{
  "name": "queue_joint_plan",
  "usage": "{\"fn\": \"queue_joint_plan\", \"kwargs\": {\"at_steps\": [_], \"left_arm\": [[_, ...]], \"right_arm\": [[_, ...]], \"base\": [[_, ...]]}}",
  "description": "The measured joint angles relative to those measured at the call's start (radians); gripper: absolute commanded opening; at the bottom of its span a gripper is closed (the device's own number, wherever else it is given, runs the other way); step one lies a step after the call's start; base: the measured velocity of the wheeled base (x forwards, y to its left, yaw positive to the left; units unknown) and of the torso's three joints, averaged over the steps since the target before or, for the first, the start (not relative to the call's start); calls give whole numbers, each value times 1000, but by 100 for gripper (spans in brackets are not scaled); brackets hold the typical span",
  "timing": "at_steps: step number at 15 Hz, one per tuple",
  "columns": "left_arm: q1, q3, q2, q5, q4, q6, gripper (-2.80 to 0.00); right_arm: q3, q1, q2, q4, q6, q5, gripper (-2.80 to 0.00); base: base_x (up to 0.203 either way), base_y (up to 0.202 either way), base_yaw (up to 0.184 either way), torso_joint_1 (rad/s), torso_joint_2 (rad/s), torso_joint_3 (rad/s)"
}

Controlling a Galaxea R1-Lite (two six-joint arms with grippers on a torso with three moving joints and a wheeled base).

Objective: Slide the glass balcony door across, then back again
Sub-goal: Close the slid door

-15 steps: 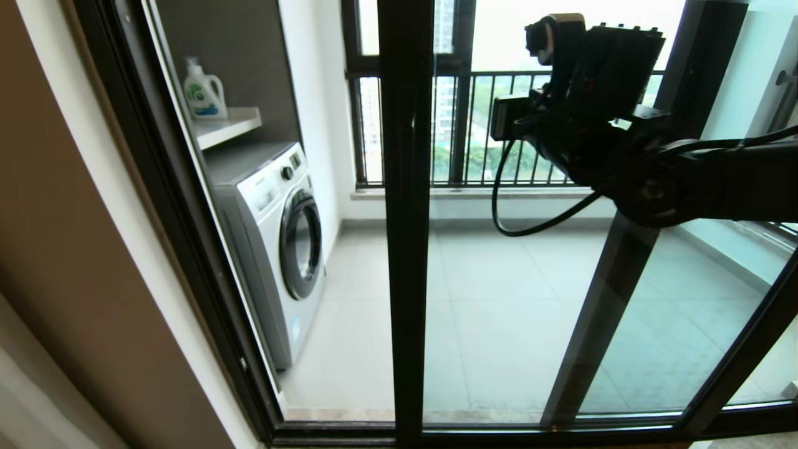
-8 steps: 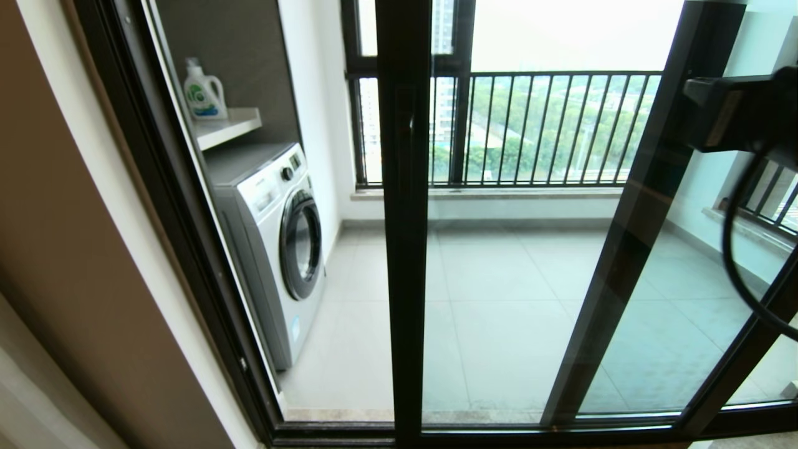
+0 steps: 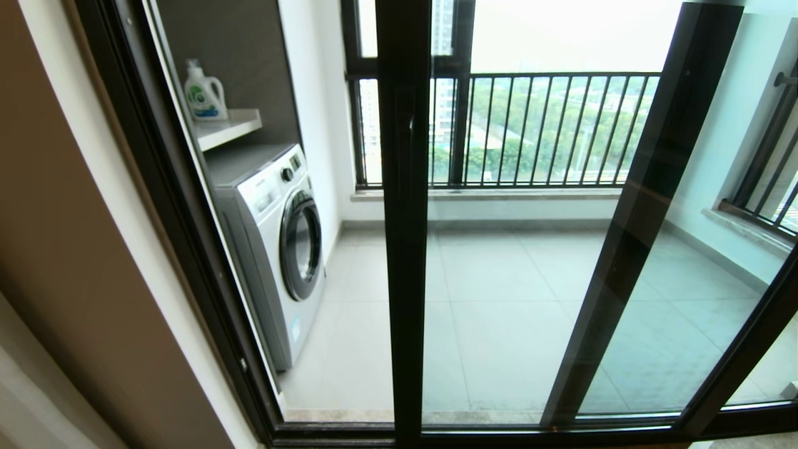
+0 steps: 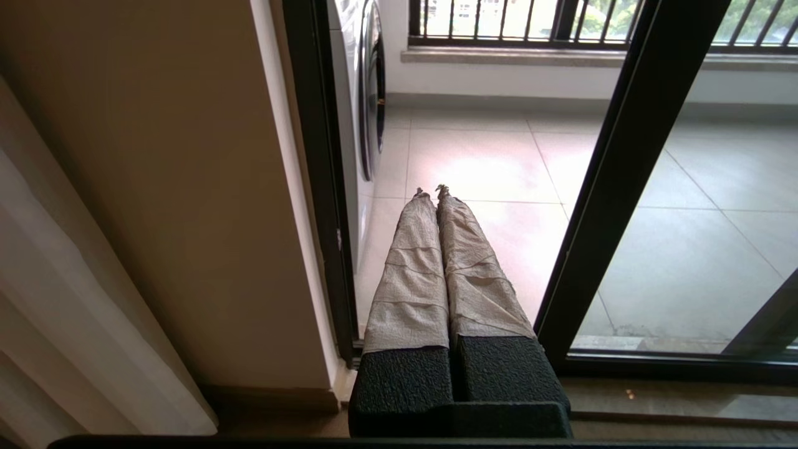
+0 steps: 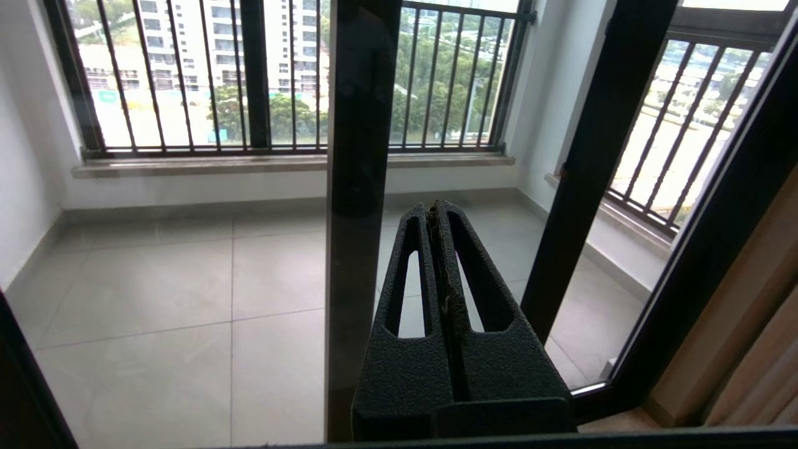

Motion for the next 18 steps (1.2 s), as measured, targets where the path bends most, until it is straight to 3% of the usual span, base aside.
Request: {"fn": "queue_joint_plan", "kwargs": {"at_steps": [4,7,9,11,14,18], "left_arm": [[0,0,0,0,0,0,-280],[0,0,0,0,0,0,-280],[0,0,0,0,0,0,-280],[-1,0,0,0,0,0,-280],[0,0,0,0,0,0,-280],[0,0,0,0,0,0,-280]], "right_arm": [[238,-104,-321,45,-86,18,-280],[396,-133,-476,57,-107,56,-280],[518,-137,-540,16,-73,150,-280],[643,-138,-572,-19,-26,297,-280],[723,-138,-590,-37,-28,457,-280],[732,-137,-595,16,76,470,-280]], "base": [[0,0,0,0,0,0],[0,0,0,0,0,0],[0,0,0,0,0,0],[0,0,0,0,0,0],[0,0,0,0,0,0],[0,0,0,0,0,0]]}}
